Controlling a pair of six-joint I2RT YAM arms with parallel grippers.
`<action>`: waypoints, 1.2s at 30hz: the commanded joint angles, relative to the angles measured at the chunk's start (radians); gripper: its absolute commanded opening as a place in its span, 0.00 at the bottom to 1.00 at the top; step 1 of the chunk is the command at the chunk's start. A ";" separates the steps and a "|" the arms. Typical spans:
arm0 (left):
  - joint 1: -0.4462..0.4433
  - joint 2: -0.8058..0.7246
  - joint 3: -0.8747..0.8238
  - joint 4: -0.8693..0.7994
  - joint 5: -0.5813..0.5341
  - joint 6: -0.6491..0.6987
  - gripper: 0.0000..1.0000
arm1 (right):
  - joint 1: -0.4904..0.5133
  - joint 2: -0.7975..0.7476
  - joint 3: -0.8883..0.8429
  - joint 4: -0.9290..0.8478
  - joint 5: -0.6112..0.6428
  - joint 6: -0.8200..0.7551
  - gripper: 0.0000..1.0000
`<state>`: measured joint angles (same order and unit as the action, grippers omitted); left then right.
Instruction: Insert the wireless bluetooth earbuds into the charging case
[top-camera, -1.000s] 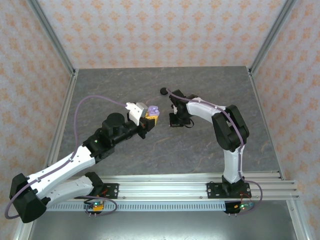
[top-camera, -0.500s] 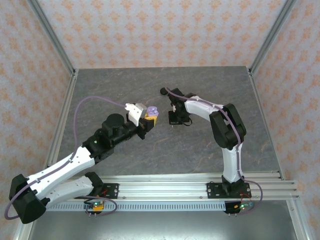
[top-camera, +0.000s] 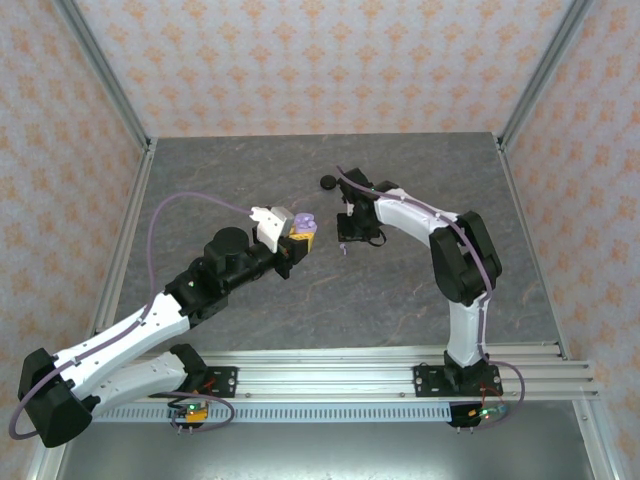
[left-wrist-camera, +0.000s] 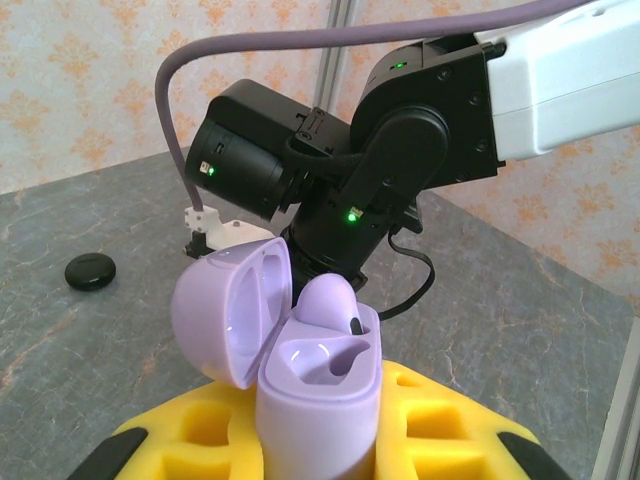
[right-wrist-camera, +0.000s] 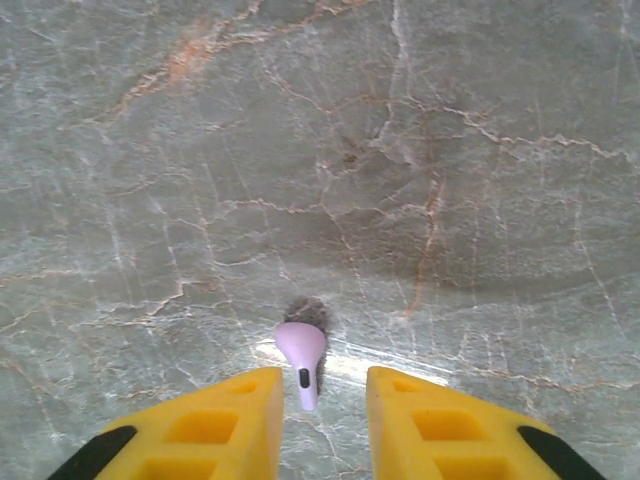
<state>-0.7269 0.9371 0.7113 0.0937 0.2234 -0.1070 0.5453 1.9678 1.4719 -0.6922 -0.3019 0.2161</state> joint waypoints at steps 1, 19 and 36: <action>-0.006 -0.021 0.004 -0.003 -0.026 -0.008 0.12 | 0.003 0.012 0.040 -0.025 -0.019 0.032 0.33; -0.006 -0.020 -0.008 0.006 -0.042 -0.017 0.12 | 0.030 0.114 0.122 -0.089 0.053 0.056 0.37; -0.007 -0.017 -0.012 0.012 -0.045 -0.025 0.12 | 0.046 0.170 0.181 -0.139 0.072 0.043 0.34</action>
<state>-0.7269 0.9375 0.7094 0.0933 0.2005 -0.1150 0.5800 2.1250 1.6199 -0.7868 -0.2607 0.2611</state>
